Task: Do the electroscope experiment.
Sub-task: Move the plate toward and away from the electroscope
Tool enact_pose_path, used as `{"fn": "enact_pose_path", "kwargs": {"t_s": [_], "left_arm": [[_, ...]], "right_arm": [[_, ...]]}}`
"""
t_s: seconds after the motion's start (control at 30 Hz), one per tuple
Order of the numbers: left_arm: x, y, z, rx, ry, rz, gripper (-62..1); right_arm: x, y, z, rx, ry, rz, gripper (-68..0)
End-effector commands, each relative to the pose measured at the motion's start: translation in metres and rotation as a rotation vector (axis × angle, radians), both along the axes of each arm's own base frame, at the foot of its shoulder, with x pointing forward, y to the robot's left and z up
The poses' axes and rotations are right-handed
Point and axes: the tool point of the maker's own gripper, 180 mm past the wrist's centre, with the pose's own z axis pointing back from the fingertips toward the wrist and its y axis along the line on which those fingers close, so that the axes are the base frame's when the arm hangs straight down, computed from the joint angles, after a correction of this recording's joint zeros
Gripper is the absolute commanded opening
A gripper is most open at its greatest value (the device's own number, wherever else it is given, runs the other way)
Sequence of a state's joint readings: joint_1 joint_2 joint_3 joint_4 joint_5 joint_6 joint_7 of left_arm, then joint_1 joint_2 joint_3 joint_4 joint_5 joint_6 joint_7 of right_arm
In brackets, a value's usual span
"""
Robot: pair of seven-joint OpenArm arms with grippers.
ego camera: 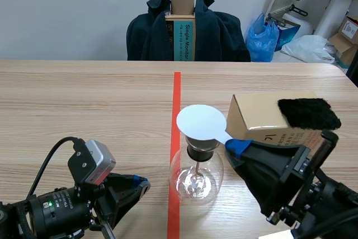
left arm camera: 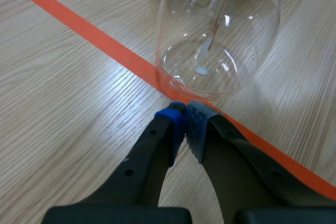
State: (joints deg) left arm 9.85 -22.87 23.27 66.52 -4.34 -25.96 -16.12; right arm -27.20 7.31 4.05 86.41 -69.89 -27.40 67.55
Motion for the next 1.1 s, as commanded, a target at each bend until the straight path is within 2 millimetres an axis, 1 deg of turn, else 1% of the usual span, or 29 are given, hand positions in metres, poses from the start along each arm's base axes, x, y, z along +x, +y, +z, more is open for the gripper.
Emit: {"fn": "enact_pose_path", "kwargs": {"t_s": [0.0, 0.33, 0.53, 0.7, 1.07], "left_arm": [[0.002, -0.005, 0.011, -0.037, -0.023, 0.002, -59.2], [0.002, -0.005, 0.011, -0.037, -0.023, 0.002, -59.2], [0.002, -0.005, 0.011, -0.037, -0.023, 0.002, -59.2], [0.002, -0.005, 0.011, -0.036, -0.023, 0.002, -59.2], [0.002, -0.005, 0.011, -0.036, -0.023, 0.002, -59.2]], "right_arm": [[0.004, -0.002, 0.01, -0.002, -0.041, 0.007, -66.7], [-0.001, 0.001, 0.01, -0.001, -0.041, 0.041, -66.7], [0.004, -0.002, 0.01, -0.002, -0.041, 0.006, -66.7], [0.021, -0.015, 0.01, -0.003, -0.042, -0.111, -66.7], [0.053, -0.052, 0.01, -0.008, -0.042, -0.383, -66.7]]}}
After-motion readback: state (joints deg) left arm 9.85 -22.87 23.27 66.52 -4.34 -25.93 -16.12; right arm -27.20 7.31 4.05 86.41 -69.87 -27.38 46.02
